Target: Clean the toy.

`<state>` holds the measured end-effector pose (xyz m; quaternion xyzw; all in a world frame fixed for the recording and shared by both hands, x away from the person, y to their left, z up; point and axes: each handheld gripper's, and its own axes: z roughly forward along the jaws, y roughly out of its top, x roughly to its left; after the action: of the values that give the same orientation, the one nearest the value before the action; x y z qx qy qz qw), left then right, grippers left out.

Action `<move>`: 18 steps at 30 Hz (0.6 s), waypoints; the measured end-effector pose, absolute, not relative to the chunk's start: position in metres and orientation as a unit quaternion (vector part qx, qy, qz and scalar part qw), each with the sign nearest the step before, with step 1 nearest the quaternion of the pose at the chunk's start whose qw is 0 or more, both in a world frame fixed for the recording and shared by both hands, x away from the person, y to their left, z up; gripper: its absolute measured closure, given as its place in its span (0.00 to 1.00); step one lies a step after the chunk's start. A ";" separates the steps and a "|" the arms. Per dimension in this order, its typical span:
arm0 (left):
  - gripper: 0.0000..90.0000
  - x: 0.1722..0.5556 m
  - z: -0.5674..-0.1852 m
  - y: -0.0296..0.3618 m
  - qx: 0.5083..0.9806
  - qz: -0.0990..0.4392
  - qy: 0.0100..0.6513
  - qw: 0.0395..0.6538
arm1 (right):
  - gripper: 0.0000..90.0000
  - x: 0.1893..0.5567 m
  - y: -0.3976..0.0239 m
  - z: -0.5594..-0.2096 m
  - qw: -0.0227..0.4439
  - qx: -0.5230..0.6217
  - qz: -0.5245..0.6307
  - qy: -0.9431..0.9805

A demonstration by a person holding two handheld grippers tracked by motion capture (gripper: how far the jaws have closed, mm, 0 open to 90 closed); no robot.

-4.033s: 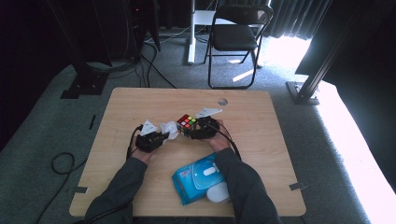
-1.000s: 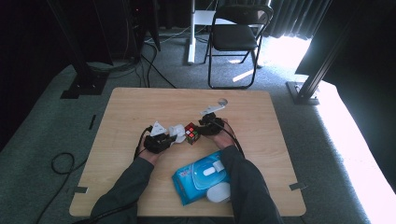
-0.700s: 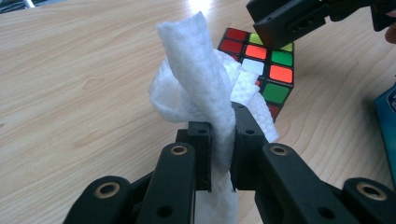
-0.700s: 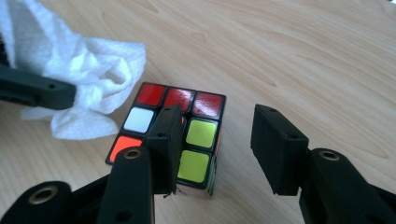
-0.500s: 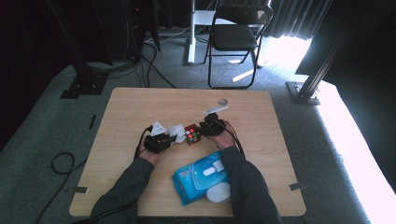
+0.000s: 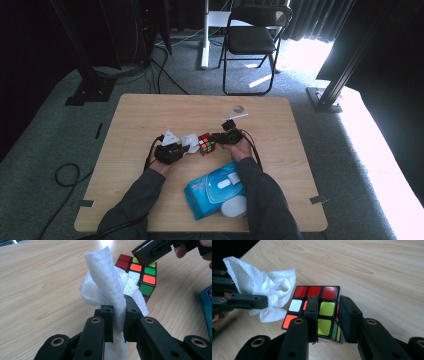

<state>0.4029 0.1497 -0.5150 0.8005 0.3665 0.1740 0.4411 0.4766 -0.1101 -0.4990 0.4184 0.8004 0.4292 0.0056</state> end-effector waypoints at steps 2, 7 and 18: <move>0.90 0.403 -0.515 0.150 0.800 0.174 0.368 0.442 | 0.78 0.477 -0.111 -0.500 0.002 0.421 0.431 0.798; 0.90 0.403 -0.515 0.150 0.801 0.174 0.366 0.441 | 0.78 0.479 -0.116 -0.502 -0.011 0.435 0.438 0.787; 0.90 0.403 -0.515 0.149 0.800 0.174 0.367 0.442 | 0.78 0.483 -0.128 -0.505 -0.032 0.466 0.451 0.760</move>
<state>0.4029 0.1493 -0.5153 0.7999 0.3671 0.1736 0.4419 0.4828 -0.1275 -0.5053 0.4662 0.7601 0.4515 -0.0324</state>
